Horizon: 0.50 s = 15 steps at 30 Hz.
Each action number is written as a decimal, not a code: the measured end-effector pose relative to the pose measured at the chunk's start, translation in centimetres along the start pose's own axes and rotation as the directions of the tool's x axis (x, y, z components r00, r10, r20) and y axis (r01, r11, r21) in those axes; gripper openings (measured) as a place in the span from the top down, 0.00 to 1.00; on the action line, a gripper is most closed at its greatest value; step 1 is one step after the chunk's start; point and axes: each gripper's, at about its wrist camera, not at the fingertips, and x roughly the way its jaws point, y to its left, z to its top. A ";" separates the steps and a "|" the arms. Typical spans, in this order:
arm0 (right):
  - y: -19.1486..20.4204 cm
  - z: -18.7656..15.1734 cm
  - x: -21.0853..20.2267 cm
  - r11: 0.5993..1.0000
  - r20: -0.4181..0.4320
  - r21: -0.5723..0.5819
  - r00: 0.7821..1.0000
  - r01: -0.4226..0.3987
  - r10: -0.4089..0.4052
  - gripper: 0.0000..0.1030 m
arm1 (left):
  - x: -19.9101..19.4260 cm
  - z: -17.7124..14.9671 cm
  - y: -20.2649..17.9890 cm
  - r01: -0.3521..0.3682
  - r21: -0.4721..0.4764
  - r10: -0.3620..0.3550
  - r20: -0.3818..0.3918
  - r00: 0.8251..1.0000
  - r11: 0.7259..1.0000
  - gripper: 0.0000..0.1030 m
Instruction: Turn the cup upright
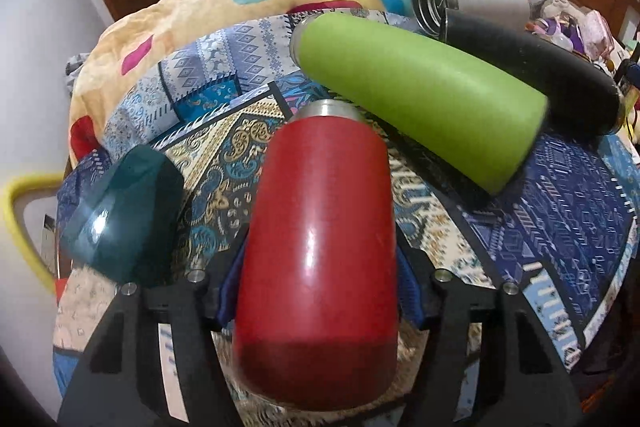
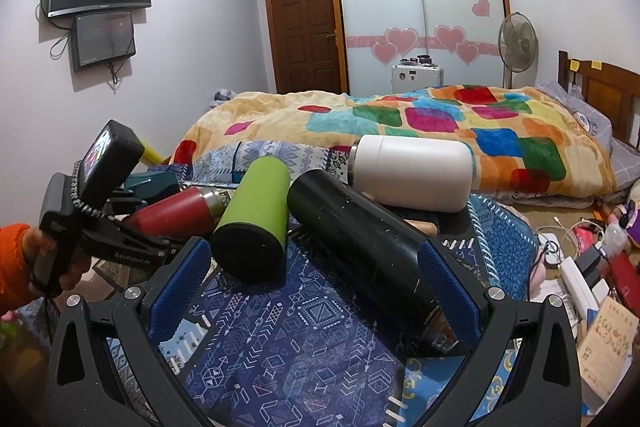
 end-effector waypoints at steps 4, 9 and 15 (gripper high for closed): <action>0.0 0.2 -0.5 1.000 0.004 0.002 1.000 0.000 0.000 0.00 | -2.3 -0.8 -0.3 -0.010 -0.019 0.011 0.028 1.000 1.000 0.40; 0.2 0.5 -1.4 1.000 0.015 0.009 1.000 0.001 -0.001 0.00 | -5.9 -1.5 -0.8 -0.013 -0.028 0.015 0.089 0.996 1.000 0.40; 0.5 1.0 -2.9 1.000 0.038 0.010 0.999 0.001 -0.002 0.00 | -10.7 -2.0 -2.3 0.007 -0.021 -0.003 0.174 0.985 1.000 0.40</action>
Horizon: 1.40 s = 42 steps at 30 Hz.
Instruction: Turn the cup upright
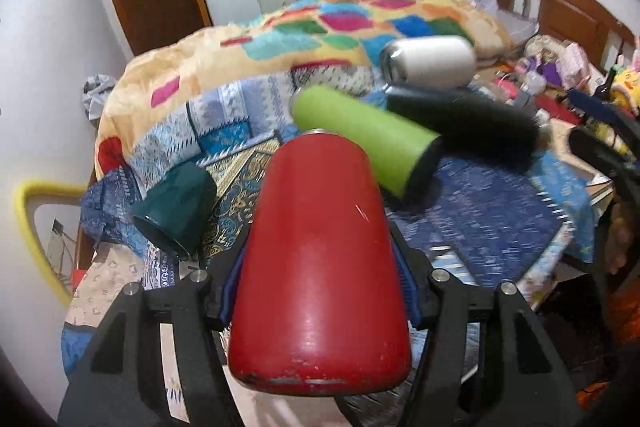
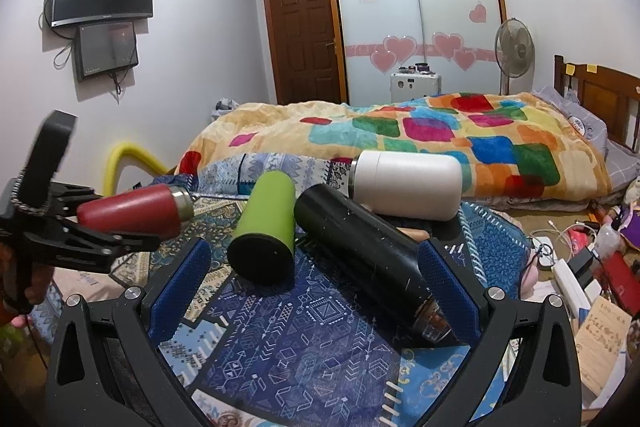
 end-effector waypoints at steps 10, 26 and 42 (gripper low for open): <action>0.0 0.4 -2.6 1.000 0.038 -0.004 0.999 0.013 -0.013 0.00 | -4.1 0.0 -4.5 0.044 0.057 -0.050 0.112 0.992 0.997 0.40; -0.9 -1.7 -3.1 0.999 -0.006 -0.017 0.999 0.041 -0.041 0.00 | 0.9 -2.4 -10.6 0.167 0.110 -0.172 0.033 0.985 0.980 0.40; -2.1 -4.0 -1.3 0.998 -0.111 -0.027 0.992 0.065 -0.068 0.00 | 4.1 -3.3 -12.1 0.189 0.134 -0.188 -0.019 0.982 0.973 0.40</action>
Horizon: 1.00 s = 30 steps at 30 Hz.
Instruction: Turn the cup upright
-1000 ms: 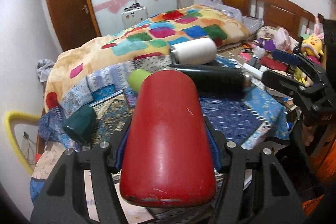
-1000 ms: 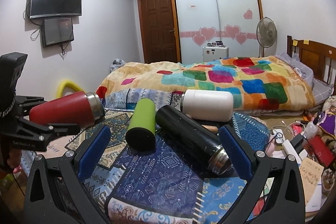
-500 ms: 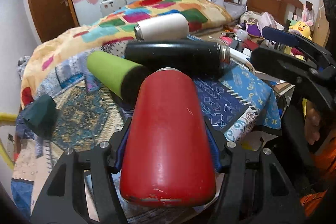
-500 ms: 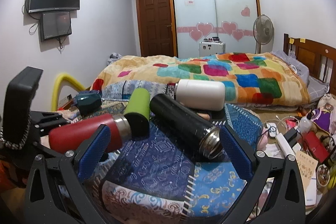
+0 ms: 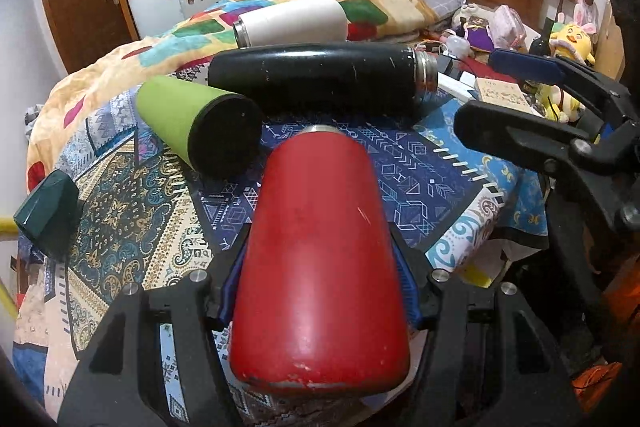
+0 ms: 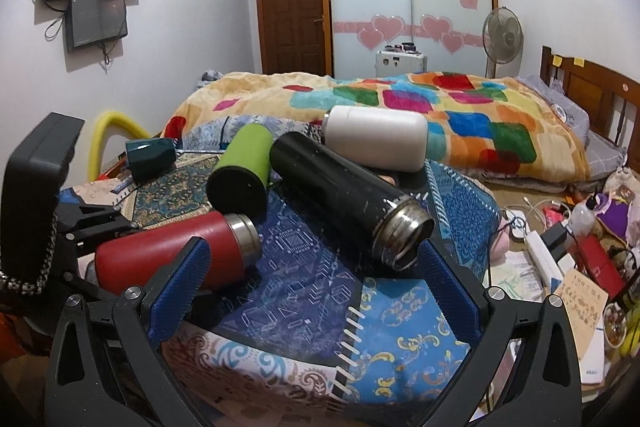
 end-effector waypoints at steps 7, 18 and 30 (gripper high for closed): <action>-0.3 0.1 0.0 1.000 -0.004 0.011 1.000 0.009 -0.009 0.00 | -1.0 0.3 0.1 0.043 -0.001 -0.043 -0.009 0.999 0.999 0.38; 0.4 -0.6 2.3 1.000 -0.057 0.015 0.998 -0.022 0.022 0.00 | -4.9 0.1 9.1 -0.099 -0.157 0.109 0.059 0.992 0.983 0.27; 3.2 -0.4 5.6 0.996 -0.132 -0.015 0.988 -0.088 0.085 0.00 | -4.1 -3.4 11.1 -0.053 -0.195 0.059 0.023 0.998 0.979 0.29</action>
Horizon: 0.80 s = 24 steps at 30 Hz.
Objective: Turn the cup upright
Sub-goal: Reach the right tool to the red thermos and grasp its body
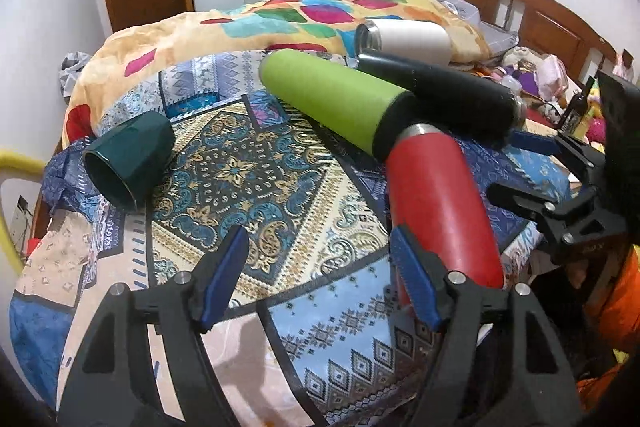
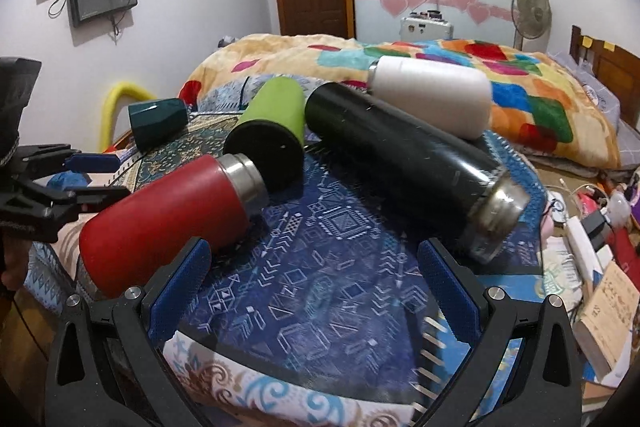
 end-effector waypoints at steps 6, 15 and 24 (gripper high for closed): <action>-0.1 0.0 -0.3 1.000 -0.012 -0.018 1.000 0.018 -0.018 0.00 | 0.1 -0.5 -1.9 0.033 0.024 -0.033 -0.003 0.999 0.999 0.29; -1.1 0.9 -0.7 0.997 -0.023 -0.054 0.998 0.062 -0.063 0.00 | 0.3 -1.0 -4.2 0.080 0.019 -0.080 0.016 0.997 0.997 0.29; -0.5 2.1 -0.9 0.997 -0.063 -0.080 0.998 0.024 -0.029 0.00 | -0.6 -1.0 -4.6 -0.004 0.016 0.002 0.095 0.996 1.000 0.29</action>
